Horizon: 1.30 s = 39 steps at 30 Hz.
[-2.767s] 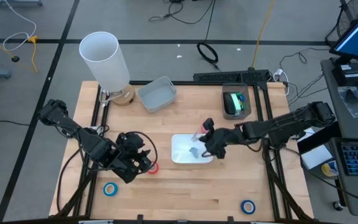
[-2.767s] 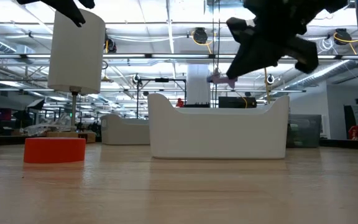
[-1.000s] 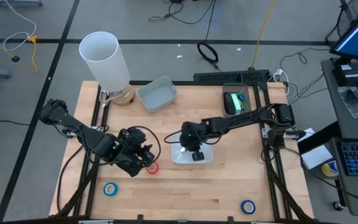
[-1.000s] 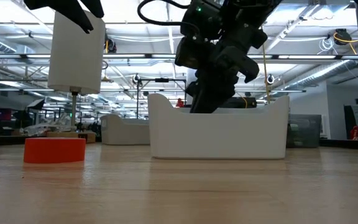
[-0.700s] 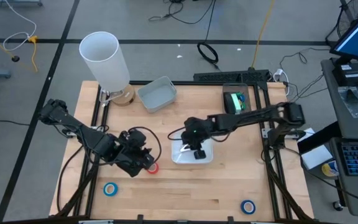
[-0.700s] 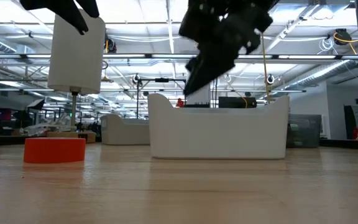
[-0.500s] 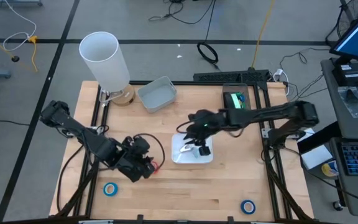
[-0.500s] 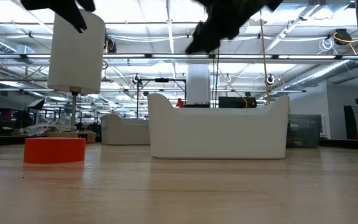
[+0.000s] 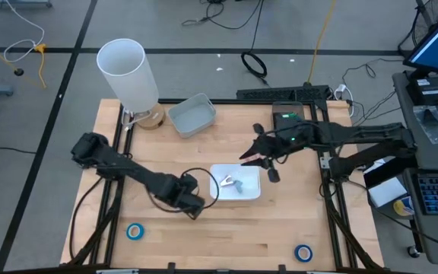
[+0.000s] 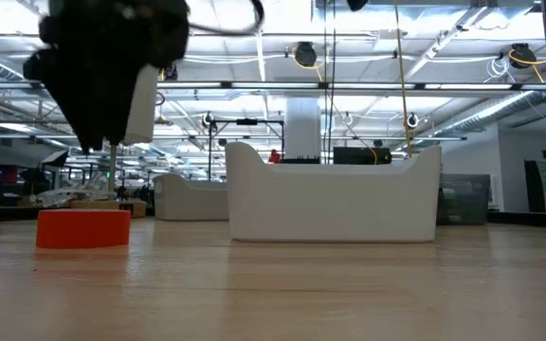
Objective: Pick and place Stapler, Stapler remover, tape
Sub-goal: Put the orange tape into the gray bin
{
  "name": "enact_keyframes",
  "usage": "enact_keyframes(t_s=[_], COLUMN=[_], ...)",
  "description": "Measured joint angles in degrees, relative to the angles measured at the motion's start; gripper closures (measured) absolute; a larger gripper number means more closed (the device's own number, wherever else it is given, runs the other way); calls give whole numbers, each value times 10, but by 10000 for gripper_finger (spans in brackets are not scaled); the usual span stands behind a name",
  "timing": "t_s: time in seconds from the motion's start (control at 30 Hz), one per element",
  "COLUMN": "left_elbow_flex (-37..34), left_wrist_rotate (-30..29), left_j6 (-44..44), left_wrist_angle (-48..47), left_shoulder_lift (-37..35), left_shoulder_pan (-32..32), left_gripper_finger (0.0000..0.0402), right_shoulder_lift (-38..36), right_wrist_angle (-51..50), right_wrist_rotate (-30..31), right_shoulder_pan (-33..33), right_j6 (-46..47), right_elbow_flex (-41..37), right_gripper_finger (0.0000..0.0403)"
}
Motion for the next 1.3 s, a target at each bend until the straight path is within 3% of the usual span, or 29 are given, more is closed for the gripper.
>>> enact_keyframes(t_s=[0.2, 0.5, 0.73, 1.13, 1.3], left_elbow_flex=[0, -4, -61, -129, -132], left_wrist_rotate=[58, 57, 88, 118, 124], left_j6=[5, -4, -54, -71, -70], left_wrist_angle=[-10, -27, -5, 154, 148], left_shoulder_lift=[44, 51, 51, 47, 48], left_shoulder_pan=[33, 41, 42, 42, 42], left_gripper_finger=[220, 220, 220, 221, 270], right_shoulder_lift=[-32, -34, -34, -34, -34], right_wrist_angle=[-14, -37, -45, -48, -48], right_wrist_rotate=[0, 0, 0, 18, 18], right_shoulder_pan=[0, 0, 0, -1, -1], right_j6=[24, 24, 11, 2, -1], right_elbow_flex=[0, -1, -1, -1, -1], right_gripper_finger=[317, 316, 317, 316, 316])
